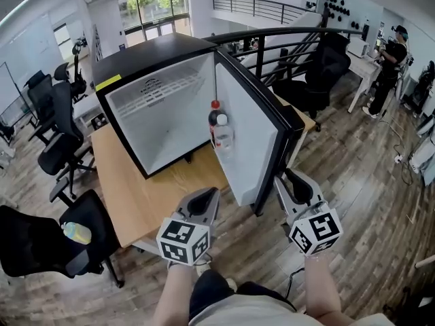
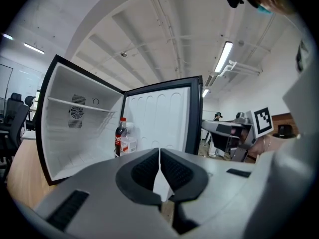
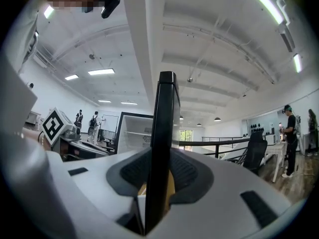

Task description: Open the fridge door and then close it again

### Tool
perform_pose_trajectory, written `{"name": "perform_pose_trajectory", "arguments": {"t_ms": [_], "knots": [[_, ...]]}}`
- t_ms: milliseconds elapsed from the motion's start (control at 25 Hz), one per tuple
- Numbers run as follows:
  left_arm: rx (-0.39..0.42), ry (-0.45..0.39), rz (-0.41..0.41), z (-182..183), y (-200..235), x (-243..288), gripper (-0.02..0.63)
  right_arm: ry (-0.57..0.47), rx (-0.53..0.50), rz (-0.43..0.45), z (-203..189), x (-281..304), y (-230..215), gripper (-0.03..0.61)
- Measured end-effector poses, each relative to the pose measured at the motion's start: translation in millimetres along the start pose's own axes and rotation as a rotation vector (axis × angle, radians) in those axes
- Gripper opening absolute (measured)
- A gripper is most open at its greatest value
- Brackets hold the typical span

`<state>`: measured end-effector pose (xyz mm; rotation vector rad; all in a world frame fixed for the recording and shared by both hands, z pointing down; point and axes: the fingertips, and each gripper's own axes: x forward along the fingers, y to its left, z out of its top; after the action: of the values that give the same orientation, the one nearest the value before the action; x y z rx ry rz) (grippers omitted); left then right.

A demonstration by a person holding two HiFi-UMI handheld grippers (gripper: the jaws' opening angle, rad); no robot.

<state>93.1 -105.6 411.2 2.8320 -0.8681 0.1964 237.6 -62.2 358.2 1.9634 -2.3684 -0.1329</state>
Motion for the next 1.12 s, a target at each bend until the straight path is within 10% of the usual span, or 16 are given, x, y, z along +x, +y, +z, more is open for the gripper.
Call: {"name": "perform_pose_trajectory", "arguments": {"t_ms": [1120], "knots": [[-0.02, -0.013, 0.169, 9, 130, -78, 0.011, -0.066, -0.071, 0.349, 16, 93, 177, 0.074]]}}
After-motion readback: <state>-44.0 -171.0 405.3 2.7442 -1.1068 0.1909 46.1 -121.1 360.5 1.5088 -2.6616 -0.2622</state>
